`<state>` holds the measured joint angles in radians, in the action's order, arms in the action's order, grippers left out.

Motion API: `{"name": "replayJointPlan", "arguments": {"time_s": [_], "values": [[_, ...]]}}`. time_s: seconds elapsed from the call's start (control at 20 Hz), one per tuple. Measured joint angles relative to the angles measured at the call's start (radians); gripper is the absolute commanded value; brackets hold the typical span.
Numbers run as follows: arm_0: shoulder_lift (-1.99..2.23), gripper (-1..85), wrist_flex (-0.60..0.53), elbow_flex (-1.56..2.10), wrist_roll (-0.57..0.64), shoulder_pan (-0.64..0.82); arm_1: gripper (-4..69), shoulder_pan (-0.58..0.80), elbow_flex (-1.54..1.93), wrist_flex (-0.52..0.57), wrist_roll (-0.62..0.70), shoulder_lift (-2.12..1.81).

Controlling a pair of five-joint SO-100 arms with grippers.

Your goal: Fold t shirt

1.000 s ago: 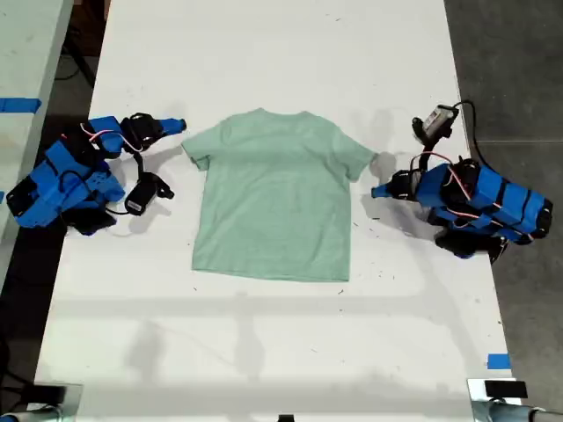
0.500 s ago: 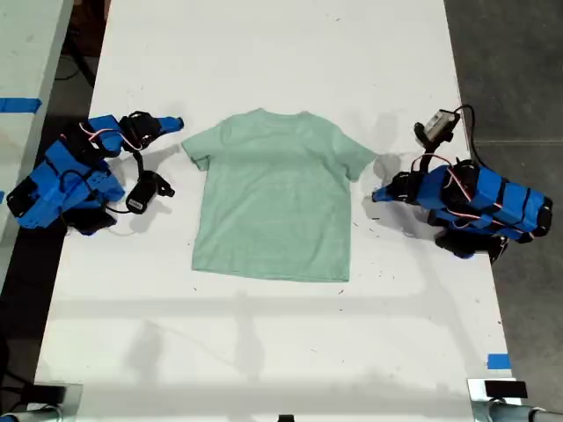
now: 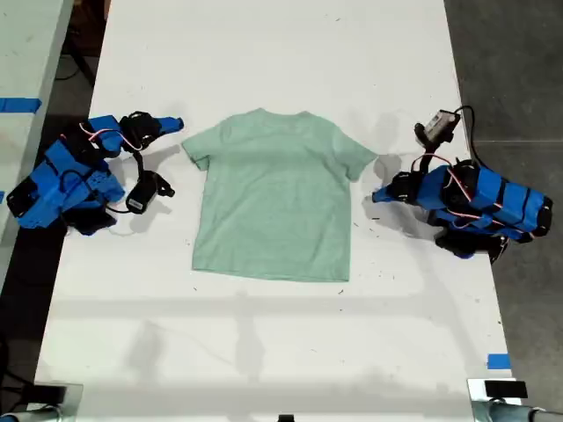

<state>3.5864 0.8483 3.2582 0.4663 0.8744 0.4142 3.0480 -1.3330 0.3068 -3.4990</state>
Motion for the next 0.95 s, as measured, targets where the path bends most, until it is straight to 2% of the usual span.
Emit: {"name": "replayJointPlan", "arguments": {"time_s": [0.95], "values": [[0.000,1.0,0.032,0.000,-0.040,0.038,0.5,-0.002,0.002,0.000,-0.020,0.000]]}}
